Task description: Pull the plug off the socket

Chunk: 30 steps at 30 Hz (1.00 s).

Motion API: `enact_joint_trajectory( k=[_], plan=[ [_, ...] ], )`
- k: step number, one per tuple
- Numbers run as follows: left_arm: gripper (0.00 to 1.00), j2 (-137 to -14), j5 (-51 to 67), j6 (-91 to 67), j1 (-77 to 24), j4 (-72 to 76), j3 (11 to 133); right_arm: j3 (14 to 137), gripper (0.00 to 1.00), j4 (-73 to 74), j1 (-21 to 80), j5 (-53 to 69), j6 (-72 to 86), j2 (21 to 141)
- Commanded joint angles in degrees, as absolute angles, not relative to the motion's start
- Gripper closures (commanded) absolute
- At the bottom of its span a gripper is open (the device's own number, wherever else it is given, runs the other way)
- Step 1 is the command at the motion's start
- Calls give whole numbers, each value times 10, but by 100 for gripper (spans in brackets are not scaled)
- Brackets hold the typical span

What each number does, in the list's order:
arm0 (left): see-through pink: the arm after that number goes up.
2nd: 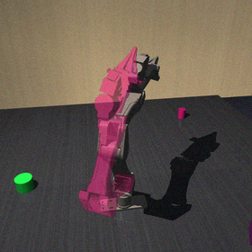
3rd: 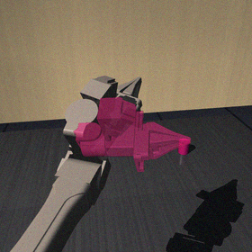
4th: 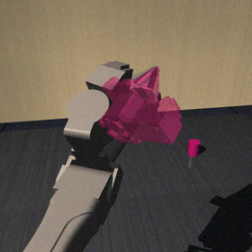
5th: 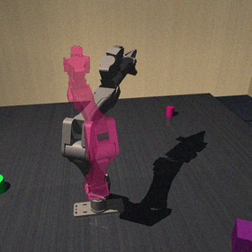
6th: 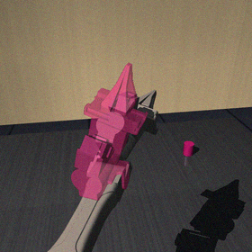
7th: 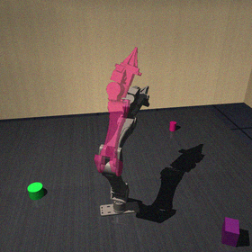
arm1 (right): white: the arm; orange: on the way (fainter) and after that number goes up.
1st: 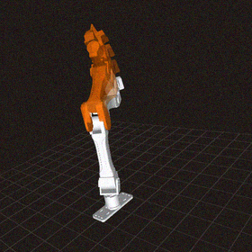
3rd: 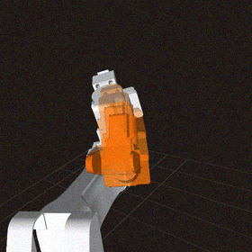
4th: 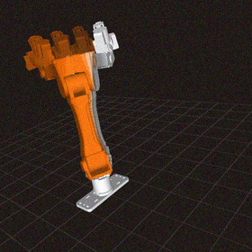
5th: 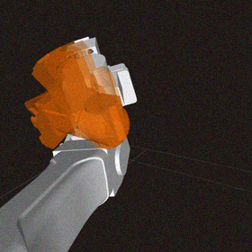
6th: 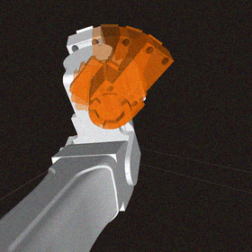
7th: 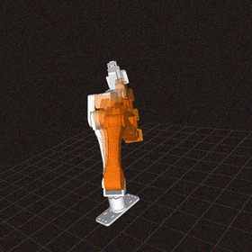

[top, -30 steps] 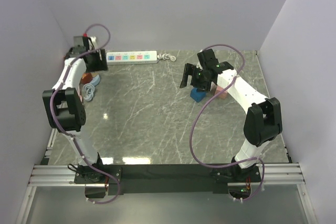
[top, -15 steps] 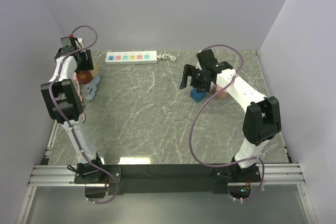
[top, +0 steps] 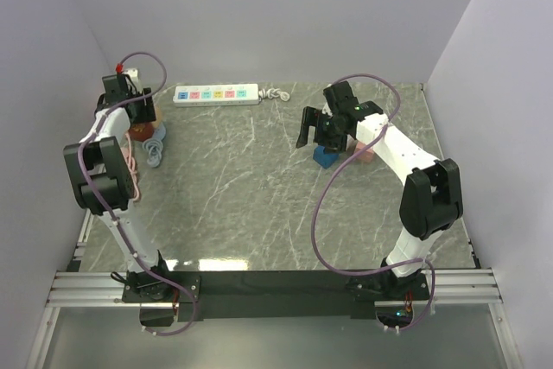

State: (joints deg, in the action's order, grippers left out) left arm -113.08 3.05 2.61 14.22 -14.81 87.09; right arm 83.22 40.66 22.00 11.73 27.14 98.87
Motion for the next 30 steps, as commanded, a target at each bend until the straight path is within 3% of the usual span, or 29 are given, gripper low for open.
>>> enact_joint_trajectory(
  k=[1,13,21,26,30],
  plan=[
    [31,-1116,57,10,137,-201,825,831,2,393,223,122,267,988],
    [32,-1017,76,-201,62,-202,678,821,2,374,223,126,281,984],
    [31,-908,79,-423,-103,-102,566,824,2,374,223,118,285,982],
    [31,-892,78,-482,-175,-96,562,824,2,372,225,125,280,977],
    [30,-854,36,-477,-176,-108,578,835,2,366,235,157,251,974]
  ],
)
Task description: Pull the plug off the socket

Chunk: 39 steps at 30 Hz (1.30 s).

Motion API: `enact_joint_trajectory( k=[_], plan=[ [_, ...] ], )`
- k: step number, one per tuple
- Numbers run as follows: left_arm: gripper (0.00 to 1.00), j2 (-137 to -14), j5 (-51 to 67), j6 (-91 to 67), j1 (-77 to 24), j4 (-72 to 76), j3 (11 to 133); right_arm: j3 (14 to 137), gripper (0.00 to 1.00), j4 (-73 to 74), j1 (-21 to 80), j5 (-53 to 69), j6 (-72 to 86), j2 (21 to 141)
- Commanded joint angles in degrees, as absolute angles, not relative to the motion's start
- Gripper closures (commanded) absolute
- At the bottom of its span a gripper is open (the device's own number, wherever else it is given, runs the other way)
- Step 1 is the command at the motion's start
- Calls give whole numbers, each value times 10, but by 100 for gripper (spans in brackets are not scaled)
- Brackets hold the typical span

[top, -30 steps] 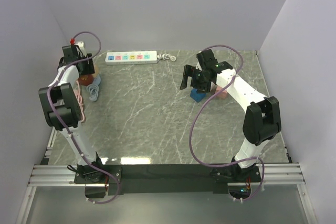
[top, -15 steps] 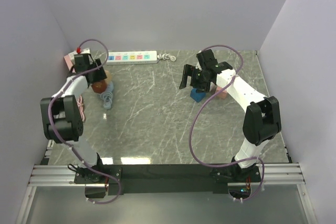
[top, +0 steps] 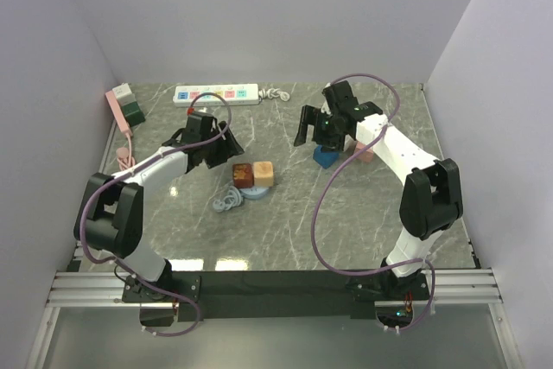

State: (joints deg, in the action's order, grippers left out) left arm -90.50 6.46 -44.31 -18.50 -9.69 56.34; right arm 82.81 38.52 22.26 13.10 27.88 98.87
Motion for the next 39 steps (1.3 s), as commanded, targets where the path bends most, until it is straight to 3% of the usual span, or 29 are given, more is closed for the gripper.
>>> enact_joint_trajectory(
  k=[1,9,17,20,39],
  plan=[
    [29,-846,27,-472,-177,-112,585,842,2,370,239,165,241,977],
    [26,-826,16,-446,-175,-158,649,876,2,410,322,178,153,996],
    [27,-791,54,-480,-175,-115,558,827,0,402,409,119,5,971],
    [27,-778,57,-479,-175,-107,541,812,0,401,409,150,-59,989],
    [26,-693,55,-488,-175,-112,461,851,2,343,468,157,-114,1131]
  ],
)
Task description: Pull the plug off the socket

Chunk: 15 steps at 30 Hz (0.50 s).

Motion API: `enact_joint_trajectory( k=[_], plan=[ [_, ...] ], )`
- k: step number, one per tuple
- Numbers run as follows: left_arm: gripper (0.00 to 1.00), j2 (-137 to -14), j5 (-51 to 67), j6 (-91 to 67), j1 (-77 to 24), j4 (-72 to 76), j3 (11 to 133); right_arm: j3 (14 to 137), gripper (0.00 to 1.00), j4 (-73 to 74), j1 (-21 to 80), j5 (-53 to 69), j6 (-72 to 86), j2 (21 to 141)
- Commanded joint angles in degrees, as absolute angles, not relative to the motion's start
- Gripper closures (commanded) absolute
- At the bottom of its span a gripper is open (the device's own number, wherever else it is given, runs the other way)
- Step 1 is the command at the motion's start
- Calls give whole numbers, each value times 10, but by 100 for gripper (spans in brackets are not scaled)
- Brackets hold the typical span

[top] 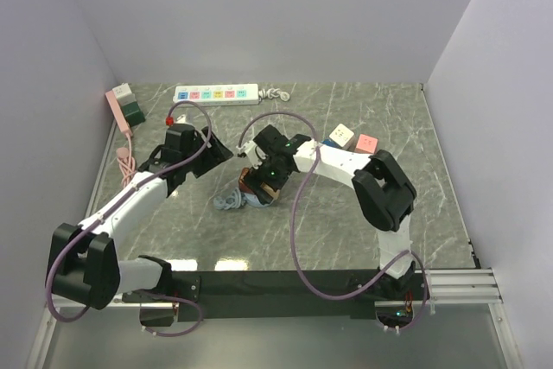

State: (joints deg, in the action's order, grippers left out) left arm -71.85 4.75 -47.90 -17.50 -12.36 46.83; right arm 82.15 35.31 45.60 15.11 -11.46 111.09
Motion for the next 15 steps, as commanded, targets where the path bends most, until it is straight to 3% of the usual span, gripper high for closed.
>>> enact_joint_trajectory(
  k=[1,5,6,8,9,15],
  plan=[
    [26,-692,55,-489,-175,-113,461,853,4,343,468,153,-108,1136],
    [26,-677,55,-489,-174,-116,451,869,28,346,463,124,-42,1141],
    [26,-674,55,-489,-174,-113,446,877,48,357,459,127,-26,1143],
    [26,-668,64,-491,-174,-107,442,889,70,359,443,173,30,1140],
    [27,-667,70,-493,-174,-103,437,888,96,348,439,197,48,1136],
    [28,-687,123,-520,-174,-78,423,882,100,303,427,219,210,1119]
  ],
)
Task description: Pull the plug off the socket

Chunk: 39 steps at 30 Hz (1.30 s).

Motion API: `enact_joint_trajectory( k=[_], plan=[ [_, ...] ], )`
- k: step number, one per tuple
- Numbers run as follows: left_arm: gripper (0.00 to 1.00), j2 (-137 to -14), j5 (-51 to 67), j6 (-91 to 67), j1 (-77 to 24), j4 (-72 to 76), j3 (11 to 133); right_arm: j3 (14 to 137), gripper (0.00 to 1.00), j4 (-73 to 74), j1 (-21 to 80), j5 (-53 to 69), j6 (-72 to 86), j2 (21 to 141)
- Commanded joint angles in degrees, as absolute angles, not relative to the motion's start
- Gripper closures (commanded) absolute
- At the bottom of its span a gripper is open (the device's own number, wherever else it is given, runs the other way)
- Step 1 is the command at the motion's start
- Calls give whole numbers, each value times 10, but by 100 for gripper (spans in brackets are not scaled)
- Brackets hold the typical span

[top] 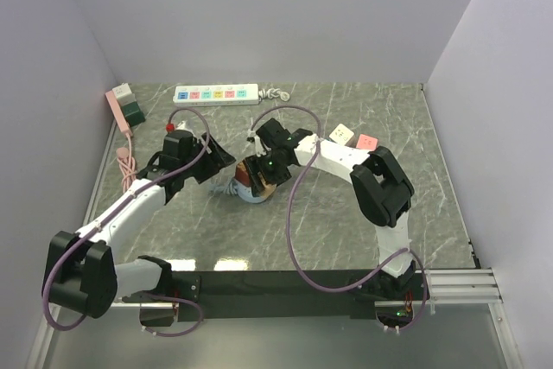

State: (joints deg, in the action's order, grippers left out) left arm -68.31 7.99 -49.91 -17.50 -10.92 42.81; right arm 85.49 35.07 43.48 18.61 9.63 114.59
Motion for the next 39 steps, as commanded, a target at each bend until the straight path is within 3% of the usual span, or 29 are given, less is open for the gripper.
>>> enact_joint_trajectory(
  k=[1,10,20,25,39],
  plan=[
    [28,-695,132,-527,-174,-82,424,879,100,296,425,218,262,1118],
    [27,-765,149,-548,-176,-105,430,826,100,180,408,253,497,1100],
    [26,-811,106,-573,-177,-18,399,791,100,77,407,315,528,1085],
    [32,-855,97,-567,-177,37,394,785,100,56,407,337,531,1080],
    [97,-902,129,-560,-178,113,374,835,100,159,406,356,451,1092]
  ],
)
